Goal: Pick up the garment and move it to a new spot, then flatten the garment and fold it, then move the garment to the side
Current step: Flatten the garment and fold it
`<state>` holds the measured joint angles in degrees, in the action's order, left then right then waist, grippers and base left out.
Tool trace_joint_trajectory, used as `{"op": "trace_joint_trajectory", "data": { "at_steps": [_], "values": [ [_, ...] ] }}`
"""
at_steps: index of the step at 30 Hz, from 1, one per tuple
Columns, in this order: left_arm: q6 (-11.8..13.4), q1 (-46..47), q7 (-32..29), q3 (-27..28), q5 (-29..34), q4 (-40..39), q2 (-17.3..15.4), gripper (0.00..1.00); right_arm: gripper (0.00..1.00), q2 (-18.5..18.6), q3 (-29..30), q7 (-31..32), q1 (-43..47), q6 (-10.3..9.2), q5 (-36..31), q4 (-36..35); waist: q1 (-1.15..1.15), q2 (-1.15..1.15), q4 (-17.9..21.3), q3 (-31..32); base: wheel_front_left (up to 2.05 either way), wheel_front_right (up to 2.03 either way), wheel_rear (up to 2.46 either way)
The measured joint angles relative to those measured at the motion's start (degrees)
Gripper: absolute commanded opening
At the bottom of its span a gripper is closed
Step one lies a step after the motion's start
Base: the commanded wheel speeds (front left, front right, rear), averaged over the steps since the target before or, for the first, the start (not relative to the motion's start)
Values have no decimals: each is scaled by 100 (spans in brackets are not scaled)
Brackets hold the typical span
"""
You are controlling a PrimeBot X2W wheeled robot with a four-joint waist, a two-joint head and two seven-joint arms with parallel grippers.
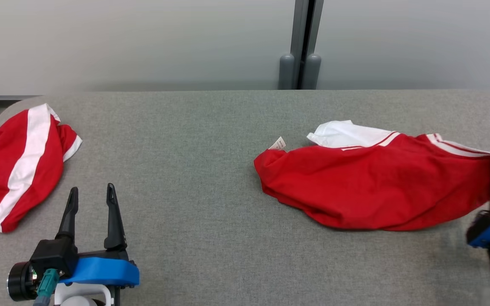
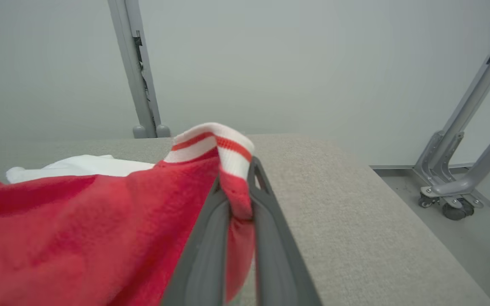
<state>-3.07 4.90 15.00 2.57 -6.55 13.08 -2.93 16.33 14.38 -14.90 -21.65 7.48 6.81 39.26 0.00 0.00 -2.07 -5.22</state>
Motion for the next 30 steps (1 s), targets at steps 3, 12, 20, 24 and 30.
{"op": "trace_joint_trajectory", "data": {
  "at_steps": [3, 12, 20, 24, 30],
  "values": [
    [-1, -13, 0, -5, -2, 10, 1, 100, 0, -290, -274, 76, 14, 0, 52, -321, 0, 0, -11, 68, 0, 0, 0],
    [-8, -98, 0, 7, -3, 9, 1, 100, 0, -1051, -1771, 318, -31, 0, 261, -972, 0, 0, -171, 193, 0, 0, 0],
    [-24, -98, 0, -71, -11, 20, 1, 100, 0, -1329, -3208, 263, -428, 0, 608, -875, 0, 0, -450, 149, 0, 0, 0],
    [-23, -56, 0, -122, -36, 47, 1, 100, 0, -1335, -4208, 181, -642, 0, 1188, -888, 0, 0, -623, 104, 0, 0, 0],
    [0, 7, 0, -156, -57, 81, 0, 100, 0, -1348, -5625, 110, -856, 0, 1829, -938, 0, 0, -880, 34, 0, 0, 0]
  ]
}}
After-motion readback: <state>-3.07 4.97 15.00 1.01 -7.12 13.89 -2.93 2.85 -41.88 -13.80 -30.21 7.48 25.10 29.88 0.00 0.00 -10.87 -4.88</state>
